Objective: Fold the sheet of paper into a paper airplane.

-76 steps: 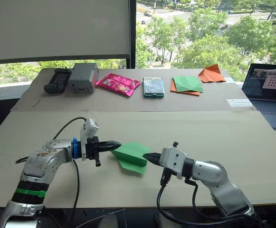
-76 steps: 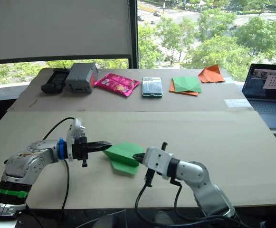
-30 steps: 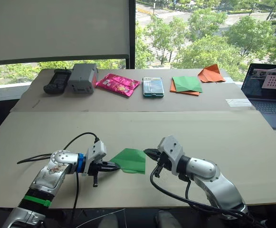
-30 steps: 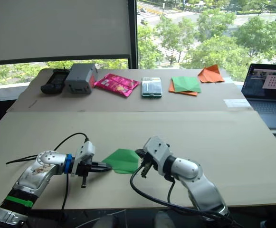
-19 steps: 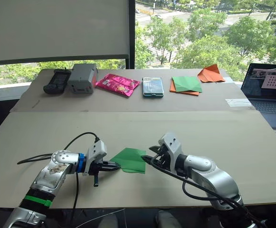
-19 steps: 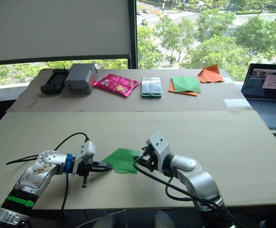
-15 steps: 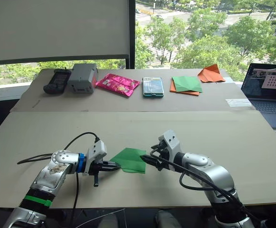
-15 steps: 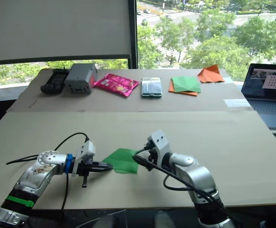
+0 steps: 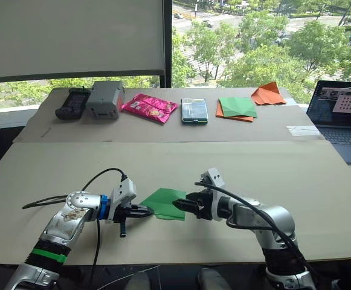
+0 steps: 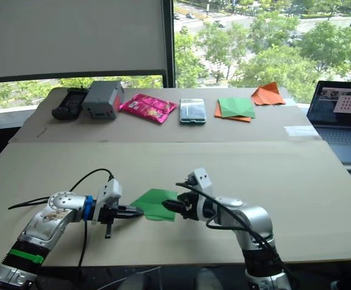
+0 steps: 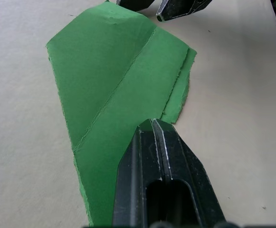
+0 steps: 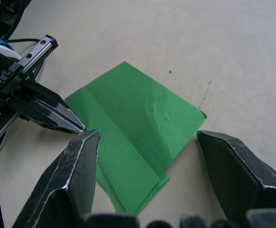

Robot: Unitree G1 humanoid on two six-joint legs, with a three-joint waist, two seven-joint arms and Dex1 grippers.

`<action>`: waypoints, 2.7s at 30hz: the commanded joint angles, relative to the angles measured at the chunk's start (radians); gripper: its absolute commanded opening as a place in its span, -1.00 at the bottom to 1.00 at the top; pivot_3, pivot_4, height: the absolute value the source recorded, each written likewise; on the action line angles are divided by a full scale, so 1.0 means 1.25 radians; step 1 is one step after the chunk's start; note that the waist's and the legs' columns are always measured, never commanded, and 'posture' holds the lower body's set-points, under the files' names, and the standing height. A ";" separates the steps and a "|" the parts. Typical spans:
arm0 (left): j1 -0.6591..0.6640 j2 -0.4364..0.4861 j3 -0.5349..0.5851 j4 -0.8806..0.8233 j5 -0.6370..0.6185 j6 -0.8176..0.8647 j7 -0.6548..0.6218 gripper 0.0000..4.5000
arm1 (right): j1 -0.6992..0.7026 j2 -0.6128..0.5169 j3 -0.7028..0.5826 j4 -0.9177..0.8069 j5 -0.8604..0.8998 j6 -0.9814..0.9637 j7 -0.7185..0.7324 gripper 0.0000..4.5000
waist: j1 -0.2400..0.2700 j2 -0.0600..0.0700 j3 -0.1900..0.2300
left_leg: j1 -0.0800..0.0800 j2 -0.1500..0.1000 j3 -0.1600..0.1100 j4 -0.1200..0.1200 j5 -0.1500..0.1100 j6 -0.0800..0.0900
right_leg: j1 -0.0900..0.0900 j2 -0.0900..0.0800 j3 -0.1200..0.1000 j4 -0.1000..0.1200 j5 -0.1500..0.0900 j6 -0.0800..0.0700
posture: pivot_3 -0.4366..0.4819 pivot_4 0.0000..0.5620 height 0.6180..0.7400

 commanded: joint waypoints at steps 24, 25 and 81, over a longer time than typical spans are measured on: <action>0.007 0.016 0.009 -0.056 -0.008 0.037 0.011 -1.00 | 0.087 -0.232 0.306 -0.050 -0.310 -0.707 0.171 -0.98 | -0.002 0.000 0.000 | 0.000 0.000 0.000 0.000 0.000 0.000 | -0.001 0.000 0.000 -0.001 0.000 0.000 | -0.05 -0.47 1.00; 0.006 0.016 0.009 -0.057 -0.009 0.040 0.011 -1.00 | 0.085 -0.245 0.323 -0.031 -0.347 -0.746 0.167 -0.98 | -0.001 0.000 0.000 | 0.000 0.000 0.000 0.000 0.000 0.000 | -0.001 0.000 0.000 -0.001 0.000 0.000 | -0.05 -0.47 1.00; -0.026 0.021 -0.050 0.047 0.063 -0.045 0.018 -1.00 | 0.063 -0.220 0.184 -0.174 -0.203 -0.462 0.253 0.02 | 0.002 0.001 -0.004 | 0.001 0.000 0.000 0.002 0.000 0.000 | 0.001 0.001 0.000 0.000 0.000 0.000 | -0.05 -0.47 1.00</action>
